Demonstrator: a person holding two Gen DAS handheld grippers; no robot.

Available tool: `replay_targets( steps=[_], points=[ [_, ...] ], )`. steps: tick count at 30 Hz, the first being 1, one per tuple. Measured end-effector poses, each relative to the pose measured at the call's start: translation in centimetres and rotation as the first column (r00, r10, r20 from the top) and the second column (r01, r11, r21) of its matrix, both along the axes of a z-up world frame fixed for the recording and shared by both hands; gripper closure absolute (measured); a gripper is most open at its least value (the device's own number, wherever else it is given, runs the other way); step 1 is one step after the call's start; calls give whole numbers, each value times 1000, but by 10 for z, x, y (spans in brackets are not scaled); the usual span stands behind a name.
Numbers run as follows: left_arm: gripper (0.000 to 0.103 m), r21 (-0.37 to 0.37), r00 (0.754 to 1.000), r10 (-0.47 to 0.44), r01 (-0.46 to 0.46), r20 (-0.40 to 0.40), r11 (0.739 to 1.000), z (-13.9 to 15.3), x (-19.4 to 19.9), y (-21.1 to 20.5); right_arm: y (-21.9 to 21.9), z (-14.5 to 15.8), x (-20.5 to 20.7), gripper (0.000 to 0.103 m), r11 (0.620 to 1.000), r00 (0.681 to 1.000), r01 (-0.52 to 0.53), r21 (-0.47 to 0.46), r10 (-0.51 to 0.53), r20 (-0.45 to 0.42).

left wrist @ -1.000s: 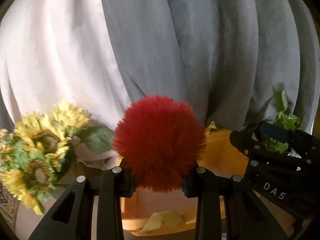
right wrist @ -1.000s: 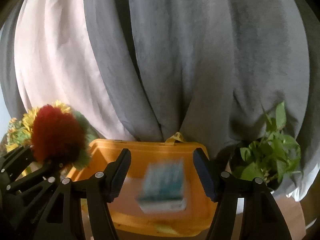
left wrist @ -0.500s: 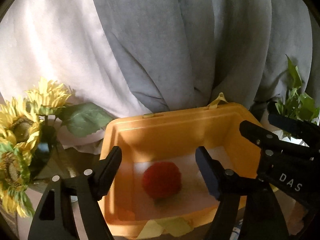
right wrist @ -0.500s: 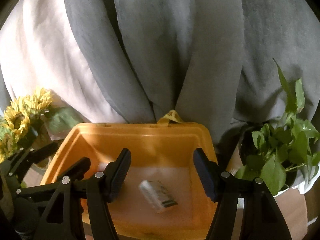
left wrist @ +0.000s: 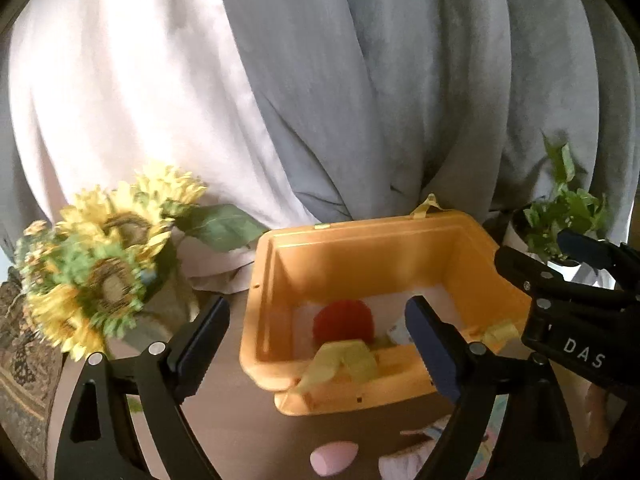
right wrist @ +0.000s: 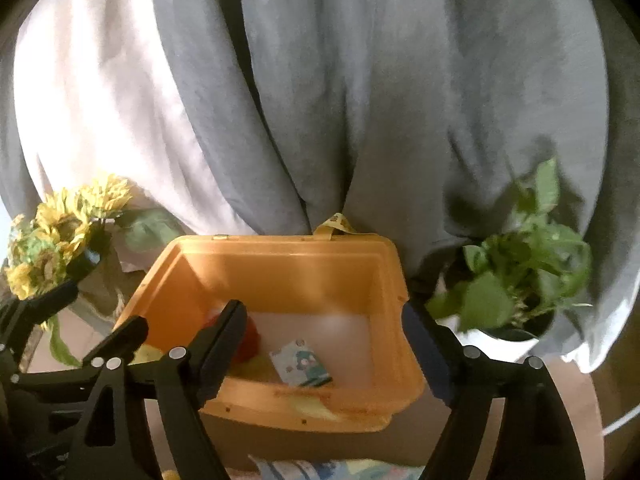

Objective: Organize soft objects
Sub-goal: 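Open both tools to drop the pompom and tissue pack into the crate, then move both tools back toward the remaining toys on the table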

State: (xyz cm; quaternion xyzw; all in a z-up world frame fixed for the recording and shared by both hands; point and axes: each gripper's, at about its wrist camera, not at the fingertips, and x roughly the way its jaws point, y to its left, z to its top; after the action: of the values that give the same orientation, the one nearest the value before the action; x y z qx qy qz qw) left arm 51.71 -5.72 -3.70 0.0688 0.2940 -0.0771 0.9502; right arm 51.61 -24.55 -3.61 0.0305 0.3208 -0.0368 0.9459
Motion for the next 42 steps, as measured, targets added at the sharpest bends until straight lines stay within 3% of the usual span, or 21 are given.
replay_targets(
  steps=[6,14,25,35,42],
  points=[
    [13,8,1000,4,-4,21,1000,8,-35,8,9,12,-42,20,999,998,7,-43,-4,67],
    [13,-8,1000,8,-8,26,1000,8,-83,15,7,20,-86,20,1000,996,18,-6,-17,83],
    [13,-38,998,32,-34,-58,999,-20,-129,24,12,6,-136,20,999,998,36,-14,-36,57],
    [13,-49,992,29,-35,-125,998,-45,-158,24,13,-20,-171,20,999,999,41,-10,-41,-30],
    [13,-102,980,19,-40,-196,994,-67,-170,28,13,-37,-187,21,999,997,41,-4,-41,-73]
  ],
)
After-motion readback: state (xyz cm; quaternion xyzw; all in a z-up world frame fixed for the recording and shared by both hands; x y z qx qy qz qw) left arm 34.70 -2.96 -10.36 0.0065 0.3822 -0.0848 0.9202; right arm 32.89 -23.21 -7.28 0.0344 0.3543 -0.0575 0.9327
